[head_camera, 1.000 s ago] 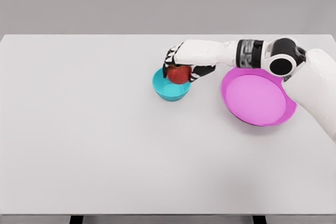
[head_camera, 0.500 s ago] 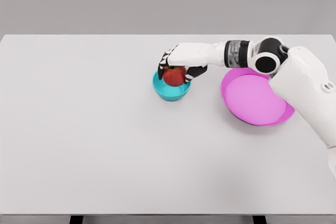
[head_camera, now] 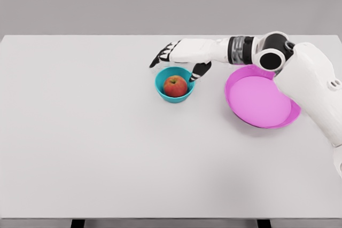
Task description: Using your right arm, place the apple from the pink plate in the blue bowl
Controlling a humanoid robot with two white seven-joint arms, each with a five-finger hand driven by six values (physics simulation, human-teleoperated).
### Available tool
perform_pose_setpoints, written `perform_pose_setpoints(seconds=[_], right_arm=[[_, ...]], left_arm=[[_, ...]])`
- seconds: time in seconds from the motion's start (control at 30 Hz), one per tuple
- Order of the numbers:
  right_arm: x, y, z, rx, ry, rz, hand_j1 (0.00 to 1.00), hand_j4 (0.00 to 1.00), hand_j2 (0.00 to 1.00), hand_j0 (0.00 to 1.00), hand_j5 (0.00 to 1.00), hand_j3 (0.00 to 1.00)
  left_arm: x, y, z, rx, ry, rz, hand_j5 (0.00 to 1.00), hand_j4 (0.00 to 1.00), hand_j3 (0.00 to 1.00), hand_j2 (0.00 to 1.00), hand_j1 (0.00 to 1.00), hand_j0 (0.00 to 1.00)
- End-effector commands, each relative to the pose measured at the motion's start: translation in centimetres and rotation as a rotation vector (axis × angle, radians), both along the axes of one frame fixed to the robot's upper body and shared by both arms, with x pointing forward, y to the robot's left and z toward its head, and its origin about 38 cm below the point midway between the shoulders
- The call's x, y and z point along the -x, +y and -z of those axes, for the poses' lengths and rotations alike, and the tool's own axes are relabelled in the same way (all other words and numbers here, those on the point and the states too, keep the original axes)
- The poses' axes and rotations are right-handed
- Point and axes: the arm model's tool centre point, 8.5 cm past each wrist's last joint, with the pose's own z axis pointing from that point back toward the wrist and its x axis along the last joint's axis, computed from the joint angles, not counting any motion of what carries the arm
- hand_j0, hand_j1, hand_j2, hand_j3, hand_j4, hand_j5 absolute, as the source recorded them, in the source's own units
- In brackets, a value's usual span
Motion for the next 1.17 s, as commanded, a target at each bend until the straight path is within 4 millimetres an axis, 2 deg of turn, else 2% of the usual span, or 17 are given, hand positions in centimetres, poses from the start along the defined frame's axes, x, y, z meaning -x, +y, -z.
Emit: perform_pose_setpoints(seconds=[0.0, 0.07, 0.17, 0.2, 0.33, 0.4, 0.6, 0.7, 0.73, 0.8, 1.13], right_arm=[[-0.1, -0.4, -0.8, -0.020, -0.009, 0.009, 1.00, 1.00, 1.00, 1.00, 1.00, 1.00], [-0.4, -1.9, -3.0, -0.045, -0.057, 0.030, 1.00, 1.00, 1.00, 1.00, 1.00, 1.00], [0.5, -6.3, -6.5, -0.059, -0.154, 0.076, 1.00, 1.00, 1.00, 1.00, 1.00, 1.00], [0.9, -7.7, -6.7, -0.059, -0.165, 0.095, 1.00, 1.00, 1.00, 1.00, 1.00, 1.00], [2.4, -16.2, -6.6, -0.150, -0.134, 0.253, 1.00, 1.00, 1.00, 1.00, 1.00, 1.00], [3.1, -18.7, -5.8, -0.156, -0.118, 0.306, 1.00, 1.00, 1.00, 1.00, 1.00, 1.00], [4.2, -20.7, -2.4, -0.144, -0.045, 0.358, 1.00, 1.00, 1.00, 1.00, 1.00, 1.00], [5.2, -23.3, -1.5, -0.211, -0.041, 0.436, 1.00, 1.00, 1.00, 1.00, 1.00, 1.00], [5.4, -23.0, -0.6, -0.282, -0.032, 0.455, 1.00, 1.00, 1.00, 1.00, 1.00, 1.00], [5.9, -23.8, 0.0, -0.314, -0.025, 0.484, 1.00, 1.00, 1.00, 1.00, 1.00, 1.00], [5.9, -23.3, 0.1, -0.326, -0.025, 0.475, 1.00, 1.00, 1.00, 1.00, 1.00, 1.00]], left_arm=[[0.0, 0.0, 0.0, 0.000, 0.000, 0.000, 1.00, 1.00, 1.00, 1.00, 1.00, 1.00], [0.0, 0.0, 0.0, 0.000, 0.000, 0.000, 1.00, 1.00, 1.00, 1.00, 1.00, 1.00], [0.0, 0.0, 0.0, 0.000, 0.000, 0.000, 1.00, 1.00, 1.00, 1.00, 1.00, 1.00], [0.0, 0.0, 0.0, 0.000, 0.000, 0.000, 1.00, 1.00, 1.00, 1.00, 1.00, 1.00], [0.0, 0.0, 0.0, 0.000, 0.000, 0.000, 1.00, 1.00, 1.00, 1.00, 1.00, 1.00], [0.0, 0.0, 0.0, 0.000, 0.000, 0.000, 1.00, 1.00, 1.00, 1.00, 1.00, 1.00], [0.0, 0.0, 0.0, 0.000, 0.000, 0.000, 1.00, 1.00, 1.00, 1.00, 1.00, 1.00], [0.0, 0.0, 0.0, 0.000, 0.000, 0.000, 1.00, 1.00, 1.00, 1.00, 1.00, 1.00], [0.0, 0.0, 0.0, 0.000, 0.000, 0.000, 1.00, 1.00, 1.00, 1.00, 1.00, 1.00], [0.0, 0.0, 0.0, 0.000, 0.000, 0.000, 1.00, 1.00, 1.00, 1.00, 1.00, 1.00], [0.0, 0.0, 0.0, 0.002, 0.000, -0.008, 1.00, 1.00, 1.00, 1.00, 1.00, 1.00]])
